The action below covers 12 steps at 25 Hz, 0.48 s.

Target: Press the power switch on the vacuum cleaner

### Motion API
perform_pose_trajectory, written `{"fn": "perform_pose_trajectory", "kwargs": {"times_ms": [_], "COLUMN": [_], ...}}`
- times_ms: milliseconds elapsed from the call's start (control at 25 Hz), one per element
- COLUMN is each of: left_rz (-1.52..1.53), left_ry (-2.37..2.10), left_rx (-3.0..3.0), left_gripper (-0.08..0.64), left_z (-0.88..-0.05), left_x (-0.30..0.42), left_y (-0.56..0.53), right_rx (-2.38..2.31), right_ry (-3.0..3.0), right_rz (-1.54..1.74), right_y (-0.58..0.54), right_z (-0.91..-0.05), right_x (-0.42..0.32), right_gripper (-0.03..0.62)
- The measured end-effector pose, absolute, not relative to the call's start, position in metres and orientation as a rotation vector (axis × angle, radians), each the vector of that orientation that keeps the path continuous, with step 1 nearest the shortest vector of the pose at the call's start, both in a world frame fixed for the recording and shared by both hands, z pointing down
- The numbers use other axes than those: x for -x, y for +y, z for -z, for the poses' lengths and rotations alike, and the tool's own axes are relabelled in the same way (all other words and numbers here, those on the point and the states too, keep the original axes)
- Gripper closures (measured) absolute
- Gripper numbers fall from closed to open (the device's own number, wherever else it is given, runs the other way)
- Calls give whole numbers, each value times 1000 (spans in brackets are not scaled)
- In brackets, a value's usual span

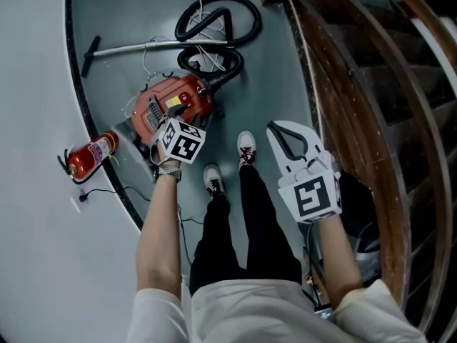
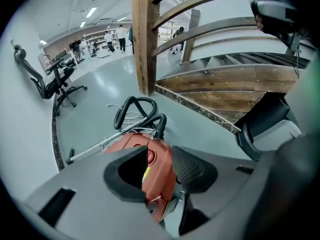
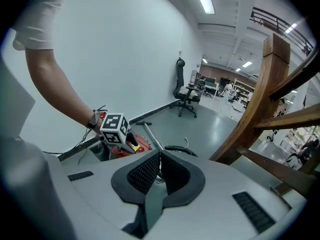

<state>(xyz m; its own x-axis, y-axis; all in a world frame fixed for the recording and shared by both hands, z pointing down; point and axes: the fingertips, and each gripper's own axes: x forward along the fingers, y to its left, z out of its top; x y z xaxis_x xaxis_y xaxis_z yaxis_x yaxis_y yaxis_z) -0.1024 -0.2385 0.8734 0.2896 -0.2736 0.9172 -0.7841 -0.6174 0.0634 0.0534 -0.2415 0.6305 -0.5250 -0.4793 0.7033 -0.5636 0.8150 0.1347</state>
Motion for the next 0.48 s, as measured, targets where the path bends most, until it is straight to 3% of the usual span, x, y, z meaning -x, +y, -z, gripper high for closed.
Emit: {"fn": "perform_pose_trajectory", "kwargs": {"times_ms": [480], "left_rz": [-1182], "left_ry": [-1092], "left_rx": [-2187], "left_gripper": [487], "left_z": [-770], "left_x": [103], "left_y": [-244], "right_rx": [-772], "right_ry": [-2248], "right_rz": [-58], "right_y": [-222], "right_z": [-583], "right_x": [-41], "right_gripper": [561]}}
